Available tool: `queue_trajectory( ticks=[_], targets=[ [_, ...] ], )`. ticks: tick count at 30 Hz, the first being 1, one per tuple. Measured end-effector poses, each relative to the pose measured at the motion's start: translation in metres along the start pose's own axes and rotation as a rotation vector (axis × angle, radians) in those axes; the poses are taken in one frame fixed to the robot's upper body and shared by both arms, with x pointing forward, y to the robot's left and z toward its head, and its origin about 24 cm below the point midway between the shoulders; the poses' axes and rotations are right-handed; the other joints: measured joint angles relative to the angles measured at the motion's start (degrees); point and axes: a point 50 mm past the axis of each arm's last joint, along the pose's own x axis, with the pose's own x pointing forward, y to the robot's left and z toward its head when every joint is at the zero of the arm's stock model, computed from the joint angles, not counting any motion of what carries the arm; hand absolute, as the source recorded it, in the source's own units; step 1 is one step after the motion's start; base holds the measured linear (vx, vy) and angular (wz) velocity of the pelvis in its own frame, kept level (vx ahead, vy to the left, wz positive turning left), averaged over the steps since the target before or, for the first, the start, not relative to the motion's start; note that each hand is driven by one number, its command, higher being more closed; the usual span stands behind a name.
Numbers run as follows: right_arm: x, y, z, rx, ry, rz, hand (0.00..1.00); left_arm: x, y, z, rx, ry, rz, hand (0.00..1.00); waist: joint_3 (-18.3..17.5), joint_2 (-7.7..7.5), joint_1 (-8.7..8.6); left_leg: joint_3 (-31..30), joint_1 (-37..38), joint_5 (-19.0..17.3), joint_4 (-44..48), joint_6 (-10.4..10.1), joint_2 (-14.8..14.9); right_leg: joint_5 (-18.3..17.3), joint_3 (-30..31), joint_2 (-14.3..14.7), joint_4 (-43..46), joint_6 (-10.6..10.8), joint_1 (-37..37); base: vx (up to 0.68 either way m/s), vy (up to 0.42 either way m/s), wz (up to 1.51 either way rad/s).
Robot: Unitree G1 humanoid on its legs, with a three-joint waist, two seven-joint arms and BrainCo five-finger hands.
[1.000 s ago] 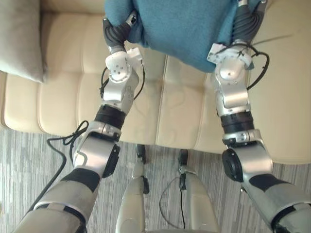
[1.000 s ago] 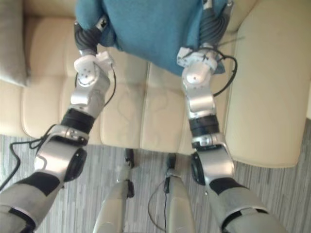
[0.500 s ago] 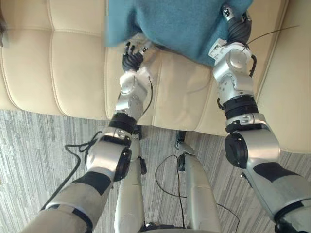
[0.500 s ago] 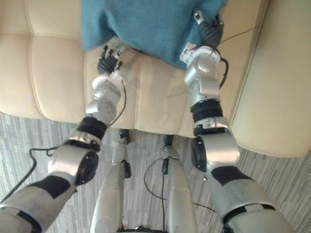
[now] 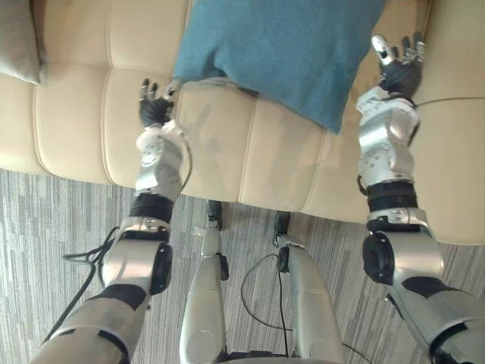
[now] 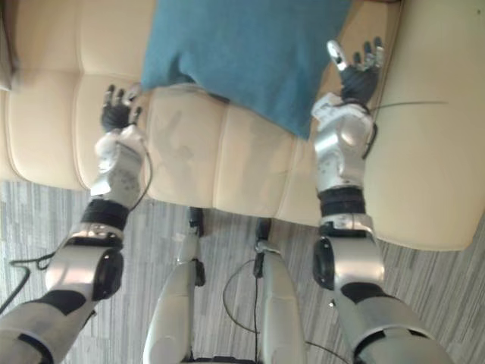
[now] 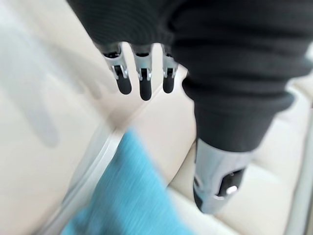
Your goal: Pick up cushions and gather them together orderly.
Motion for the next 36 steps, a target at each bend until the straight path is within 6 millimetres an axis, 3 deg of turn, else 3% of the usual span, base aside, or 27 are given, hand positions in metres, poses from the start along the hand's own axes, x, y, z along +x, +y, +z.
queue_trajectory(
  ticks=[2,4,5,7,8,9,10,12,13,14,16,17,19,24,27,36],
  targets=[
    [-0.011,-0.021,-0.009,-0.033,0.019,-0.021,0.00,-0.009,0.021,-0.013,0.018,0.029,0.028,0.00,-0.06,-0.06,0.06,0.08,2.04,-0.36,0.05,0.20,-0.11,-0.32,0.13,-0.23,-0.03,0.17,2.03,0.03,-0.052,0.02],
    [-0.041,-0.056,-0.032,-0.088,0.084,-0.054,0.00,-0.033,0.052,-0.041,0.036,0.093,0.075,0.00,-0.14,-0.20,0.33,0.06,5.00,-1.89,1.12,0.47,-0.49,-1.34,0.14,-0.73,0.01,0.45,5.58,0.03,-0.048,0.07],
    [-0.048,-0.063,-0.036,-0.095,0.100,-0.061,0.00,-0.039,0.058,-0.048,0.034,0.109,0.089,0.00,-0.16,-0.23,0.36,0.06,5.60,-2.24,1.48,0.46,-0.56,-1.48,0.14,-0.83,-0.01,0.49,6.34,0.04,-0.050,0.04],
    [-0.095,-0.095,-0.075,-0.164,0.248,-0.112,0.00,-0.082,0.096,-0.092,0.049,0.245,0.180,0.00,-1.42,-0.99,0.68,0.10,8.65,-5.07,3.51,0.71,-0.97,-2.82,0.24,-1.30,-0.19,0.76,10.11,0.04,-0.054,0.00],
    [-0.106,-0.101,-0.083,-0.177,0.283,-0.122,0.00,-0.093,0.104,-0.101,0.059,0.279,0.201,0.00,-2.00,-1.15,0.69,0.10,9.01,-5.60,3.96,0.71,-1.02,-3.18,0.19,-1.35,-0.33,0.77,10.78,0.07,-0.041,0.04],
    [-0.136,-0.117,-0.100,-0.212,0.373,-0.152,0.00,-0.121,0.122,-0.123,0.072,0.365,0.255,0.00,-3.51,-1.37,0.74,0.08,10.01,-6.38,4.67,0.54,-1.07,-3.59,-0.11,-1.32,-1.21,0.99,12.76,0.08,-0.014,0.05],
    [-0.145,-0.121,-0.106,-0.228,0.403,-0.159,0.00,-0.130,0.127,-0.128,0.083,0.391,0.266,0.00,-3.95,-1.50,0.76,0.06,10.54,-6.68,4.72,0.59,-1.00,-3.66,-0.21,-1.26,-1.60,1.10,13.44,0.10,-0.012,0.02],
    [-0.206,-0.152,-0.136,-0.275,0.609,-0.237,0.00,-0.183,0.158,-0.158,0.182,0.558,0.328,0.00,-8.02,-2.18,0.99,0.03,13.19,-7.76,4.95,0.30,-0.82,-3.79,-0.76,-1.07,-3.67,0.95,17.22,0.11,-0.014,0.03],
    [-0.216,-0.156,-0.140,-0.278,0.642,-0.255,0.00,-0.191,0.163,-0.163,0.192,0.587,0.343,0.00,-8.81,-2.22,0.99,0.03,13.61,-7.86,4.94,0.20,-0.79,-3.79,-0.82,-1.03,-4.12,0.96,17.85,0.20,-0.005,0.01],
    [-0.260,-0.173,-0.157,-0.320,0.805,-0.307,0.00,-0.225,0.180,-0.179,0.264,0.720,0.373,0.00,-11.97,-2.23,0.97,0.29,16.44,-8.96,5.01,0.16,-0.84,-3.67,-0.89,-0.95,-6.27,1.16,21.59,0.18,0.008,-0.05],
    [-0.284,-0.180,-0.164,-0.322,0.894,-0.338,0.00,-0.242,0.187,-0.185,0.279,0.780,0.392,0.00,-13.73,-2.11,0.95,0.39,17.96,-9.66,5.02,0.02,-0.88,-3.58,-0.88,-0.96,-7.59,1.31,23.65,0.14,0.022,-0.05],
    [-0.309,-0.187,-0.170,-0.338,0.986,-0.365,0.00,-0.257,0.193,-0.191,0.321,0.839,0.396,0.00,-15.46,-2.16,0.95,0.68,19.94,-10.59,4.98,0.20,-0.85,-3.47,-0.75,-0.96,-9.05,1.49,25.76,0.11,0.034,-0.07],
    [-0.340,-0.193,-0.175,-0.354,1.101,-0.401,0.00,-0.275,0.200,-0.197,0.380,0.925,0.384,0.00,-17.67,-2.09,0.91,1.61,23.00,-11.89,4.83,0.21,-0.86,-3.25,-0.29,-1.02,-11.21,1.89,29.40,0.10,0.039,-0.14],
    [-0.375,-0.200,-0.178,-0.372,1.247,-0.409,0.00,-0.300,0.207,-0.204,0.461,1.038,0.366,0.00,-21.27,-1.96,0.87,3.38,28.04,-12.67,3.07,0.30,-1.08,-1.59,1.23,-0.91,-16.07,2.75,34.92,0.08,0.034,-0.18],
    [-0.385,-0.201,-0.179,-0.400,1.295,-0.394,0.00,-0.301,0.209,-0.204,0.468,1.048,0.372,0.00,-21.72,-2.27,0.73,4.24,30.83,-12.65,1.08,0.31,-1.27,-1.08,1.54,-0.83,-17.95,3.03,37.43,0.06,0.022,-0.09],
    [-0.385,-0.196,-0.185,-0.421,1.342,-0.336,0.00,-0.304,0.208,-0.207,0.552,1.093,0.308,0.00,-21.73,-2.93,0.85,8.38,33.11,-13.70,0.96,1.24,-1.93,1.95,5.71,-0.85,-19.06,5.13,38.06,0.03,0.034,-0.27]
  ],
)
